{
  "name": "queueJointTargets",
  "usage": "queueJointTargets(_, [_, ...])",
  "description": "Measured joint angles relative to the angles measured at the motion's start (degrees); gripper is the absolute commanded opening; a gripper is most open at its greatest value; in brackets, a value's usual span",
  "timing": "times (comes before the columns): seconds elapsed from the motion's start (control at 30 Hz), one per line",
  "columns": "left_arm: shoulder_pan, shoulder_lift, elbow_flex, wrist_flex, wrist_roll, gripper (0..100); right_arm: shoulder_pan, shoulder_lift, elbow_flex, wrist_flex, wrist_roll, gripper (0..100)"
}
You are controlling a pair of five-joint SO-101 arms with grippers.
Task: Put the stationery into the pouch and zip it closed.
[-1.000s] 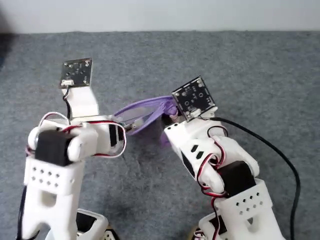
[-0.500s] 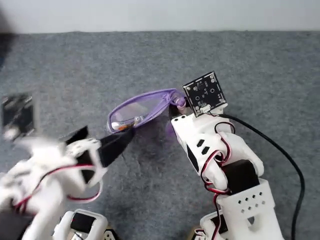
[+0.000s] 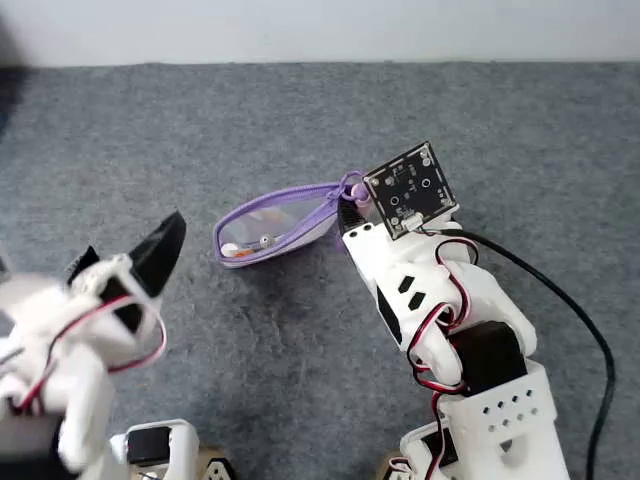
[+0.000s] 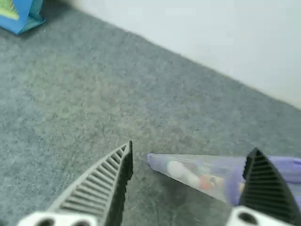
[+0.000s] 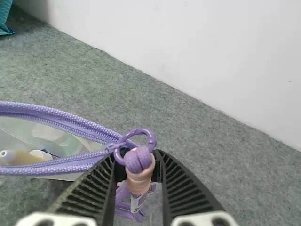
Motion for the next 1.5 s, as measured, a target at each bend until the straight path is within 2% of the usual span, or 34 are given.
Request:
queueJointTargets(0.2, [-0.6,4.7,9.2,-8.4,0.0,36,-1.8,0.0,0.0,0.0,0.2,0.7])
queueJointTargets(0.33, [1.4,8.5,12.3,-10.1,-0.1,36,-2.7,0.0,-0.1,0.0,0.2,0.7])
queueJointTargets(0.47, [8.6,9.3,12.3,-6.3,-2.1,36,-2.8,0.1,0.0,-3.3,0.2,0.7])
queueJointTargets(0.63, [21.5,5.5,12.4,-1.6,-1.9,33,-2.8,3.3,-2.3,-5.6,0.2,0.7])
queueJointTargets(0.83, [34.8,3.9,12.3,-1.9,2.9,27,-3.3,10.7,-12.3,-4.3,0.2,0.7])
queueJointTargets(1.13, [36.7,15.1,12.3,-6.9,9.7,27,-11.4,17.2,-29.3,12.7,-5.5,0.7])
queueJointTargets(1.5, [36.4,24.1,8.1,-10.5,17.2,27,-12.4,18.6,-34.2,24.4,-14.4,0.7])
